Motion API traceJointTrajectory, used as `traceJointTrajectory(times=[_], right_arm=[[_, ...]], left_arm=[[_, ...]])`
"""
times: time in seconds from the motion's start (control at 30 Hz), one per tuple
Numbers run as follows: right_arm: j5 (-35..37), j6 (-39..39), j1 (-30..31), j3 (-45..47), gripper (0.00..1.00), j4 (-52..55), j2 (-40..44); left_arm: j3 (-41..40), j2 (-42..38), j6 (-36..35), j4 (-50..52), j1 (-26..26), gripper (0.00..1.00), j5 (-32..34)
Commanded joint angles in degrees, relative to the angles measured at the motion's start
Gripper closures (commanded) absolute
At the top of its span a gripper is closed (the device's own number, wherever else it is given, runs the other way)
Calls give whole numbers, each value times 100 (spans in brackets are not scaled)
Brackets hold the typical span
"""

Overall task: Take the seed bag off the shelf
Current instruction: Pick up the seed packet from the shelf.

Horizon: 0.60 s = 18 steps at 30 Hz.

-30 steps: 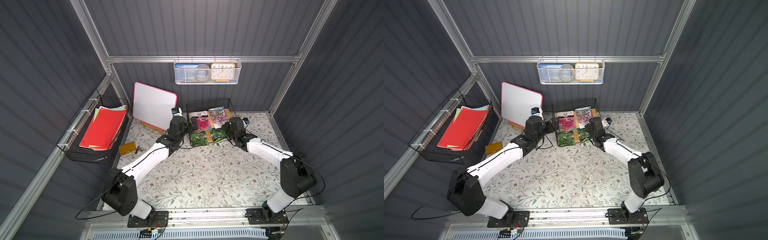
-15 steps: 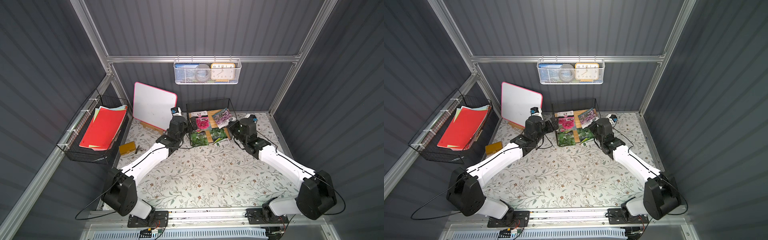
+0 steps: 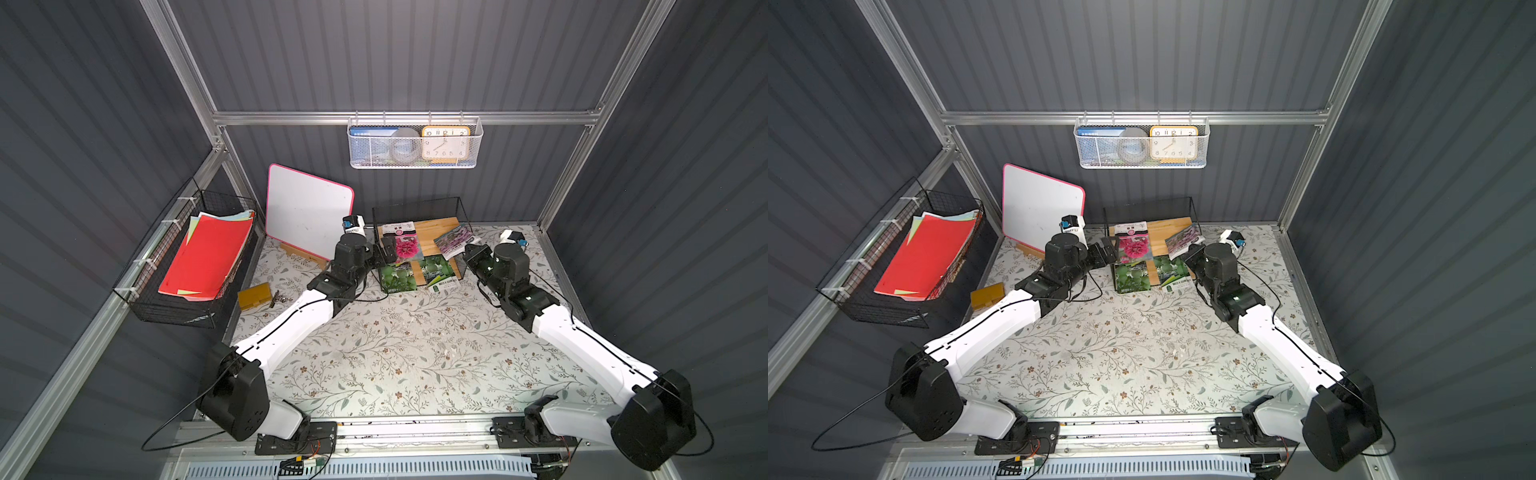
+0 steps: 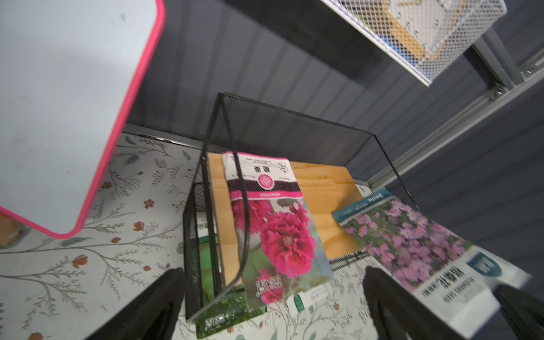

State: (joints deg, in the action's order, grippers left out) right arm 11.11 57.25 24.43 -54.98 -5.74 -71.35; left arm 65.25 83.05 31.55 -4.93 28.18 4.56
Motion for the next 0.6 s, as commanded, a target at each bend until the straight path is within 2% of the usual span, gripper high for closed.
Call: traceJointTrajectory(times=[0.0, 0.2, 0.33, 0.5, 0.57], right_arm=[[-35, -125, 1, 52, 100, -14, -40], [-141, -337, 1, -274, 100, 4, -72], [-188, -464, 0, -471, 100, 81, -41], [-221, -492, 1, -516, 100, 65, -79], [-231, -485, 1, -505, 100, 32, -106]], left_arm=[[-224, -209, 107, -167, -6, 0, -1113], [-427, -653, 333, -211, -6, 0, -1946], [-442, -824, 501, -307, -6, 0, -2943], [-703, -654, 1228, -1190, -6, 0, -4161], [-947, -467, 1768, -1907, -6, 0, -4599]])
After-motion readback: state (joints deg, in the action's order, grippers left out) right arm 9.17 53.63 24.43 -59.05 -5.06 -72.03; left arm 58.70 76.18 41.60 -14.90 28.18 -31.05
